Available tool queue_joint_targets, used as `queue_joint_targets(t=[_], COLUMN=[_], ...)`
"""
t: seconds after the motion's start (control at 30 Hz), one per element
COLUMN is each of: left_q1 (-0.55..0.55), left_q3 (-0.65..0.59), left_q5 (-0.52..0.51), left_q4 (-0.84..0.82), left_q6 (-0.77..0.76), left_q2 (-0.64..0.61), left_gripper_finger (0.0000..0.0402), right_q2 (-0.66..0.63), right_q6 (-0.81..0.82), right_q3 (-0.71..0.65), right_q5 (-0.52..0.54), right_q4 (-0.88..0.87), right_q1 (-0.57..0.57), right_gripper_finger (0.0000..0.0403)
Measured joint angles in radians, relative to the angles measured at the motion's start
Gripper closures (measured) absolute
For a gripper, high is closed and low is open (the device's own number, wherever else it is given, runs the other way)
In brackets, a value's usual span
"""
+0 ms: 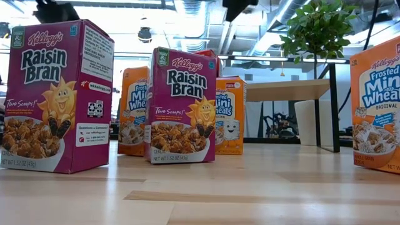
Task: Stack cereal on shelf
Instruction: Put the red cereal box on the shelf aligned with the other red cereal boxes
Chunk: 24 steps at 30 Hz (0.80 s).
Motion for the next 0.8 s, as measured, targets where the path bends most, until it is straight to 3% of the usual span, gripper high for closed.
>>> queue_joint_targets(t=[0.27,0.47,0.63,0.8], left_q1=[-0.207,-0.269,-0.273,-0.271], left_q3=[-0.020,-0.039,-0.084,-0.108], left_q5=[-0.171,-0.371,-0.374,-0.425], left_q4=[-0.010,-0.006,0.076,0.156], left_q6=[-0.138,-0.104,-0.022,0.000], left_q2=[0.034,0.034,0.034,0.035], left_gripper_finger=[0.0158,0.0158,0.0154,0.0121], right_q2=[0.000,0.000,0.000,0.000], right_q6=[0.117,0.198,0.199,0.181], right_q3=[0.000,0.000,0.000,0.000], right_q5=[0.041,0.130,0.133,0.139], right_q4=[-0.036,-0.045,-0.070,-0.072], right_q1=[0.095,0.131,0.152,0.160], right_gripper_finger=[0.0179,0.0176,0.0177,0.0176])
